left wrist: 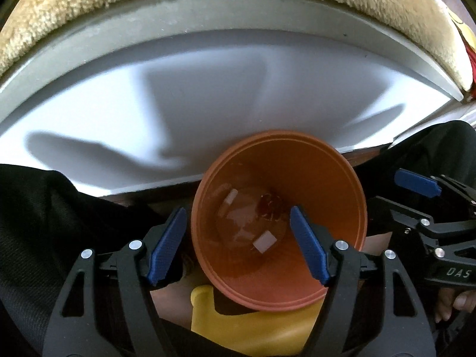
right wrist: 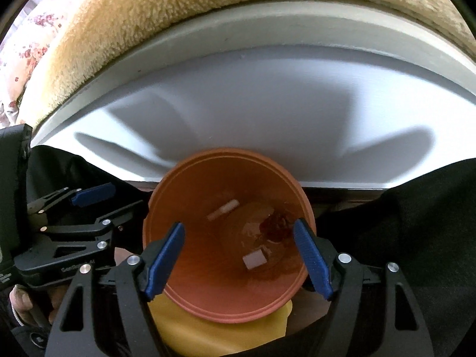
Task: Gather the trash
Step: 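Grasp the white pill bottle with the right gripper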
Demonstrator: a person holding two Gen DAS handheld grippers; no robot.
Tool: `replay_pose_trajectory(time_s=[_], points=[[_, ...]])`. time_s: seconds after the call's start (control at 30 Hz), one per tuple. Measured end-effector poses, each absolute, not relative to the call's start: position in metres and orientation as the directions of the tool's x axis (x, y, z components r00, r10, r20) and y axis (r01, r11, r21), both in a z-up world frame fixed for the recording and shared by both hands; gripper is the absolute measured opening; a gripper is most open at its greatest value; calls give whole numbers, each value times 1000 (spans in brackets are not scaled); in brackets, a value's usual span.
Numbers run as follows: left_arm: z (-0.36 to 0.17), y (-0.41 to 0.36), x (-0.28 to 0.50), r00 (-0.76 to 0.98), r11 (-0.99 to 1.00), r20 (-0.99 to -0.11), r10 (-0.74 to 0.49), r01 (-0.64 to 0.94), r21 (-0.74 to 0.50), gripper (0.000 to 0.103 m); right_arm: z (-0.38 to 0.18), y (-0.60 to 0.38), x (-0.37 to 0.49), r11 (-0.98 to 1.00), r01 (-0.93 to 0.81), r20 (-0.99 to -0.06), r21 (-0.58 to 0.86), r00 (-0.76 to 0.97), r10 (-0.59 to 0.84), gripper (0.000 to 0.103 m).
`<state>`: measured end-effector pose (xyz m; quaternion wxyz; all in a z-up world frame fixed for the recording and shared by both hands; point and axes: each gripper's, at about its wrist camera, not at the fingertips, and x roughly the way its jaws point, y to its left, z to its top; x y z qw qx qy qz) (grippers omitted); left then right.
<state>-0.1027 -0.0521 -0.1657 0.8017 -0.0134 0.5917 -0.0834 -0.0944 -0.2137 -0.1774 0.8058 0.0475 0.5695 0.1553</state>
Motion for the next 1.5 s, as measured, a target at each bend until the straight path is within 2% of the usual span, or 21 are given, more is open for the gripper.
replay_pose_trajectory(time_s=[0.07,0.2,0.3,0.4,0.53,0.67,0.83,0.93,1.03,1.17,1.3,1.33,1.4,1.43,1.5], points=[[-163,-48,-104,293,983,-942,-164,128,-131,71,-165,-216,-100,941,-209,-890,266,322,323,74],[-126,-48,-120,336,950,-898,-283,227,-215,72,-129,-225,-114,923,-266,-861,280,357,364,77],[-93,-49,-136,422,937,-858,-293,304,-170,75,-93,-229,-120,903,-336,-827,267,402,394,77],[-58,-52,-149,525,929,-808,-266,363,-70,79,-56,-235,-116,882,-401,-778,247,461,427,77],[-20,-47,-137,623,938,-737,-262,343,-43,81,-7,-240,-80,885,-435,-711,164,570,412,81],[-4,-42,-107,675,958,-697,-240,282,-57,83,15,-244,-8,921,-338,-693,192,618,371,81],[-6,-35,-73,678,967,-692,-248,219,-132,83,22,-225,85,951,-278,-707,137,645,291,81],[-8,-29,-65,663,960,-696,-276,216,-176,83,11,-207,125,936,-353,-741,15,624,247,81],[-7,-19,-66,669,964,-695,-263,213,-159,83,-5,-194,152,851,-505,-792,-145,575,206,81],[-6,-18,-64,675,964,-689,-263,219,-153,83,-17,-191,173,773,-611,-821,-174,523,228,81],[-8,-21,-56,667,961,-694,-271,227,-157,83,-25,-182,197,717,-688,-851,-111,439,290,77],[-8,-23,-55,666,962,-698,-265,229,-147,83,-26,-179,200,706,-700,-856,-106,426,293,70],[-11,-26,-52,659,964,-708,-254,230,-132,83,-37,-170,207,688,-721,-887,-84,368,279,66],[-12,-27,-51,655,965,-713,-251,229,-129,83,-42,-168,209,685,-725,-896,-72,348,275,56],[-13,-28,-48,647,964,-719,-254,230,-134,83,-46,-166,210,692,-721,-901,-42,327,286,50]])
